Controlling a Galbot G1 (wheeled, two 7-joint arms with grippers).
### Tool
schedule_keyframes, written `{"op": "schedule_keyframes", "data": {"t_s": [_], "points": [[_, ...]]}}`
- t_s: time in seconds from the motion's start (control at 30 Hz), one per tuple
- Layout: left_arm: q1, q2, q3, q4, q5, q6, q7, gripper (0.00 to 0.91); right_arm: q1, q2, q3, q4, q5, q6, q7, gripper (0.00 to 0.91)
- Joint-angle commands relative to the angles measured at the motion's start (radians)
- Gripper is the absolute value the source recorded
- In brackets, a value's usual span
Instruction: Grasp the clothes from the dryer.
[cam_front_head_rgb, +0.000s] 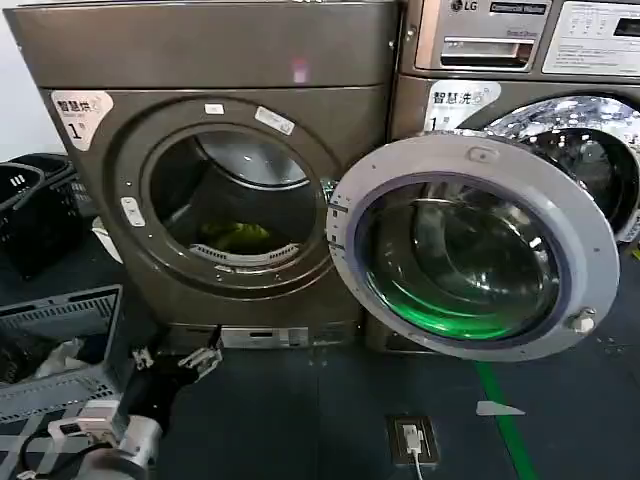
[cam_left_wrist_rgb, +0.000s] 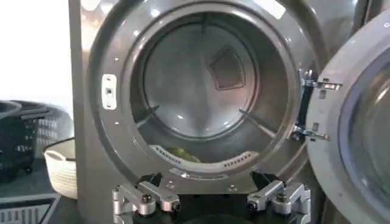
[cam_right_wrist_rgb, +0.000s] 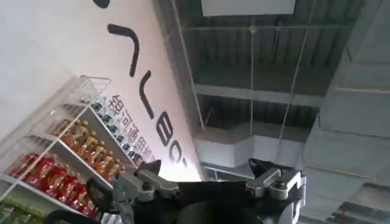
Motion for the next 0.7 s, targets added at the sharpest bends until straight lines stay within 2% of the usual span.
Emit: {"op": "schedule_keyframes", "data": {"t_s": [0.03,0.7], "points": [[-0.004,0.001,0.000,0.004,0.002,0.000,0.001,0.907,0.004,0.003,-0.001,0.000,0.001,0.002,-0.003,0.907],[-0.007,0.001,-0.001,0.009,0.004,0.002,0.003,0.907,0.015,0.005,-0.008,-0.004,-0.002,0.009,-0.006,0.907]]}}
